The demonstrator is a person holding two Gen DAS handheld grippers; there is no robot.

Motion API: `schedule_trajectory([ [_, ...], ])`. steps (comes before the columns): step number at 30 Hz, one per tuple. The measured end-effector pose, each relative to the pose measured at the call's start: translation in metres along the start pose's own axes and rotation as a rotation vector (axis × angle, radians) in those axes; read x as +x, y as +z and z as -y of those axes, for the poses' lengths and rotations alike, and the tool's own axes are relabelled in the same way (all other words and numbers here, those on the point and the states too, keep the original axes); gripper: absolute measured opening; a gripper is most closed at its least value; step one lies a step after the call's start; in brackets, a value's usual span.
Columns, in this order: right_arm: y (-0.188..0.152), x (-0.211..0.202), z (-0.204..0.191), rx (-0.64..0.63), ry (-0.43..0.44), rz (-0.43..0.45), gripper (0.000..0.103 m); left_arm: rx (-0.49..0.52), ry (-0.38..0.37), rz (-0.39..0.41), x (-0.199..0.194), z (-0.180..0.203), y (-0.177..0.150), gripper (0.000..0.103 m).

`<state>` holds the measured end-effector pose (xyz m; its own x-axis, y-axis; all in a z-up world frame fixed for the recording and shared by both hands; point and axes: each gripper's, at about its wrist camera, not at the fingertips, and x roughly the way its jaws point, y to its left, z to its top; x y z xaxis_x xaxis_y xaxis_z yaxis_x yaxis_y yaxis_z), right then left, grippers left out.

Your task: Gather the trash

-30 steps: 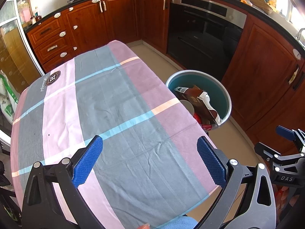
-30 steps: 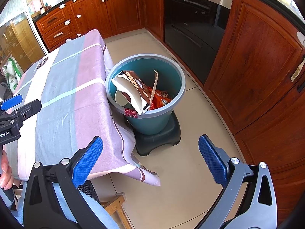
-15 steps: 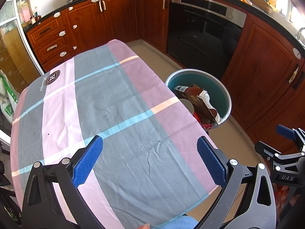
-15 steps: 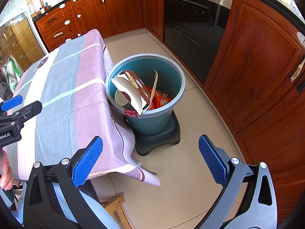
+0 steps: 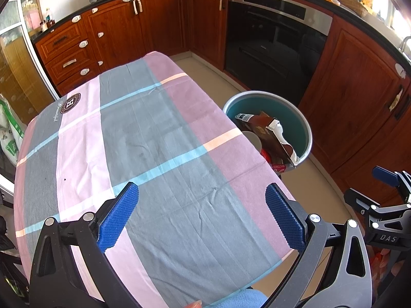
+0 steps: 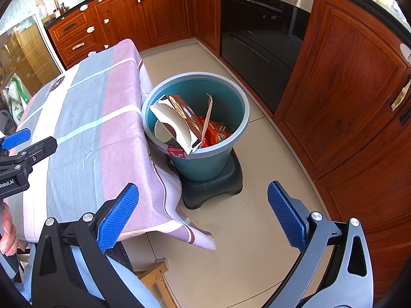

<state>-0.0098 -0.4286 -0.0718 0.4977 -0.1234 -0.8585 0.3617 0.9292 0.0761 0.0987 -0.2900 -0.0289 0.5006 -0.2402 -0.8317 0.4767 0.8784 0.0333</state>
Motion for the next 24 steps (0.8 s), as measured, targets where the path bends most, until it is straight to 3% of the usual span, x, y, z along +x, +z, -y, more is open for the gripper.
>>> schedule_trajectory([
  [24,0.0057,-0.0019,-0.0002,-0.008,-0.013,0.005,0.096,0.023,-0.005,-0.026,0.0026,-0.0016,-0.0026,0.099],
])
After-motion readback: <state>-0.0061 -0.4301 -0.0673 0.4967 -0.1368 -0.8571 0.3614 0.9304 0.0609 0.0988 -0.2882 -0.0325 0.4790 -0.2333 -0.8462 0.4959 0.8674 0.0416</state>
